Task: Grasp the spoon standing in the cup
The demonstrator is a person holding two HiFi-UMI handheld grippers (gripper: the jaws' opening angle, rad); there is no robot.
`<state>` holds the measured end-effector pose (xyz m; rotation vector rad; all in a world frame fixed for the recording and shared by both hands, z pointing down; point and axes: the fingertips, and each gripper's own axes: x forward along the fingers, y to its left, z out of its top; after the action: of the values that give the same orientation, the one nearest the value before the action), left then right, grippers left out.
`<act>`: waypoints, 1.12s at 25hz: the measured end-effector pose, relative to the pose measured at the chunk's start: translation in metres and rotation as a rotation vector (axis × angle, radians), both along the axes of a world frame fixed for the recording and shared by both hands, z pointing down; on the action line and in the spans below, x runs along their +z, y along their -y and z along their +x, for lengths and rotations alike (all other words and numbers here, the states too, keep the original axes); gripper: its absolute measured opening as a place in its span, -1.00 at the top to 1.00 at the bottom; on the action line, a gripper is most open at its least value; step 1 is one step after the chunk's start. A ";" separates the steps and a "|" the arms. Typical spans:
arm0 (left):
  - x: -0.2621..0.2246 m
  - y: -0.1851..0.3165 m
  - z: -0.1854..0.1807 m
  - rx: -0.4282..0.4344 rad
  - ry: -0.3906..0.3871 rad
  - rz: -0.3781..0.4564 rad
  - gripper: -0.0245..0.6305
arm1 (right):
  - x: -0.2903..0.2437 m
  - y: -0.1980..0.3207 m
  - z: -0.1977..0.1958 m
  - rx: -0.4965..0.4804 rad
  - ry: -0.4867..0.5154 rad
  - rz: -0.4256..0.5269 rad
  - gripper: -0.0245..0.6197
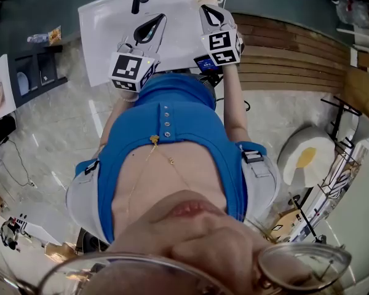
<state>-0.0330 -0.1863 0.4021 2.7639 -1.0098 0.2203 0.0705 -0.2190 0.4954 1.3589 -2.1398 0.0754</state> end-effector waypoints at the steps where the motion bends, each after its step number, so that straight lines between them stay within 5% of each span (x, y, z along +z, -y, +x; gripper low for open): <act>1: 0.000 0.000 -0.001 -0.002 0.001 0.000 0.93 | 0.002 0.001 0.000 -0.003 -0.009 -0.006 0.92; 28: 0.004 0.000 -0.019 -0.053 -0.008 -0.007 0.93 | 0.053 0.020 0.006 -0.095 -0.197 -0.090 0.92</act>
<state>-0.0518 -0.1859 0.4062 2.7253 -1.0764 0.2051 0.0768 -0.2390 0.5483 1.1619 -2.0076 0.0003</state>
